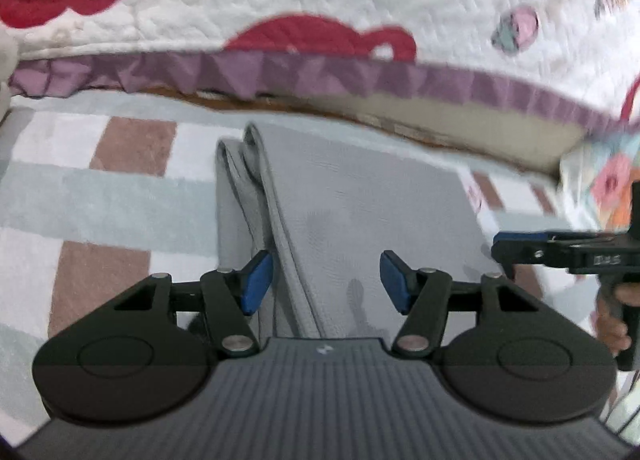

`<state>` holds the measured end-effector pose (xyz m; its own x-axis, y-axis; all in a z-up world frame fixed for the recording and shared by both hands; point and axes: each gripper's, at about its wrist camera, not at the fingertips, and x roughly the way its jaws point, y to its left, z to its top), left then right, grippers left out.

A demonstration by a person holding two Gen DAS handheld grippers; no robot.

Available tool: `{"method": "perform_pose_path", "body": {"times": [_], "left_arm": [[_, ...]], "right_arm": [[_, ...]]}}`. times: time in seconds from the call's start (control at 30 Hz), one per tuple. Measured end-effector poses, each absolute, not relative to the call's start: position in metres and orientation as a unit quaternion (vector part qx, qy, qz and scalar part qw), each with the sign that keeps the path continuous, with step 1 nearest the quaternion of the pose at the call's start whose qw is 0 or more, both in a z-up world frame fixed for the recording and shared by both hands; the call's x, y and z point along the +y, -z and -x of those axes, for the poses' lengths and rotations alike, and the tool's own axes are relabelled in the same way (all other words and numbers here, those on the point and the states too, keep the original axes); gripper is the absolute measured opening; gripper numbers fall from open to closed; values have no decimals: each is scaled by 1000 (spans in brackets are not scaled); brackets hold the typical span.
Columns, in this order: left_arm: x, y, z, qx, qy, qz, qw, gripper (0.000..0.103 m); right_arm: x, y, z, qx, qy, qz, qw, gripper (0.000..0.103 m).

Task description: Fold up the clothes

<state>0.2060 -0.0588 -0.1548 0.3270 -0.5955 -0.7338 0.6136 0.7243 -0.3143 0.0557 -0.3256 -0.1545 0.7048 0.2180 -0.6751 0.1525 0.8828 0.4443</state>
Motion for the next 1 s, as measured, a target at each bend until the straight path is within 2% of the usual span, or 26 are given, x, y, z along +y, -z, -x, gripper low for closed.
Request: {"method": "perform_pose_path", "body": {"times": [0.13,0.33,0.5,0.53,0.57,0.7,0.77,0.9,0.97,1.0], "left_arm": [[-54,161,-203,471,341,-60,811,58],[-31,139,-159,482,358,-24,799,60],[-37,141,-123,470,322,-61,820,63],[-38,144,-123,466,305,-70,828,30],[-38,147,-123,461,286,-79,836,15],[-16,140,-129,460,226,-44,857,8],[-1,140,-129,470,194,-48,860,7],[34,138,-133,498,227,58,835,10],[38,124,-132,471,249,84,842,16],[36,121,-132,463,260,93,842,25]], "right_arm": [[-293,151,-50,395,-51,-206,894,55],[-248,148,-38,398,-86,-164,898,55],[-205,154,-19,406,-104,-127,899,56],[-197,156,-15,408,-106,-113,900,57],[-192,159,-11,410,-107,-104,900,57],[-184,171,8,419,-107,-109,895,57],[-184,171,21,420,-111,-109,894,57],[-188,168,46,423,-116,-86,895,58],[-192,166,52,427,-115,-95,892,58],[-196,165,54,430,-114,-106,889,58]]}}
